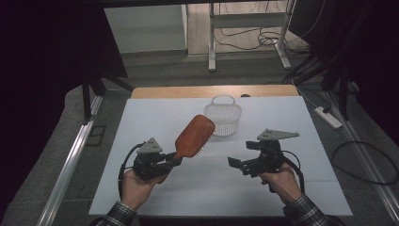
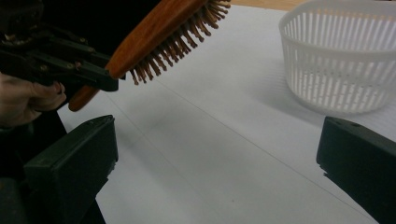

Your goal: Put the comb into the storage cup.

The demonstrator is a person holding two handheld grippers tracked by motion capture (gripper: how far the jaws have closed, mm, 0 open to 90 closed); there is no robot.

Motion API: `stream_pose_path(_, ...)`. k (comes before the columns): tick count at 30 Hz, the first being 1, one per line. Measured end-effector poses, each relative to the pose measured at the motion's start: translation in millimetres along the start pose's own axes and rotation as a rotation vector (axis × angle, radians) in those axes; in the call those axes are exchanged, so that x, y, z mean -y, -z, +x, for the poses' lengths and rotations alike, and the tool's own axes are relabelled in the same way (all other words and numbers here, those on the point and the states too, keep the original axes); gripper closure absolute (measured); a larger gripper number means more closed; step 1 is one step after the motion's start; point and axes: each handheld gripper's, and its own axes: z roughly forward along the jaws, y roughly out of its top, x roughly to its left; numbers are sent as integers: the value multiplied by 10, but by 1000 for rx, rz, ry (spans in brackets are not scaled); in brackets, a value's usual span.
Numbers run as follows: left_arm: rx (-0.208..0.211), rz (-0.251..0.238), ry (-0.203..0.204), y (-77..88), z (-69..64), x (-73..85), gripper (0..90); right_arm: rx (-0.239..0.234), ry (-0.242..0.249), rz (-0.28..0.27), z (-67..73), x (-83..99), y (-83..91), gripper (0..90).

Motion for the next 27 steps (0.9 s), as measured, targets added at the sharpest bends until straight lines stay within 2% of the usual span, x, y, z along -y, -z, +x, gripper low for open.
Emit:
stream_pose_path(4, 6, -6, 0, -7, -12, -10, 716, -20, -27, -4, 3, -46, -70, 0)
stream_pose_path(11, 12, -14, -3, -19, -31, -27, 717, -25, -28, 4, 24, -99, -167, 0)
stream_pose_path(15, 22, -15, -5, -32, -42, -39, 717, -45, -41, 1, 44, -142, -225, 0)
stream_pose_path(20, 24, -12, -10, -42, -56, -45, 716, -42, -42, 12, 76, -195, -301, 0)
stream_pose_path(25, 28, -21, -7, -35, -56, -49, 716, -45, -57, 24, 97, -248, -378, 0)
stream_pose_path(27, 29, -23, -6, -33, -55, -49, 716, -61, -76, 24, 99, -268, -412, 0)
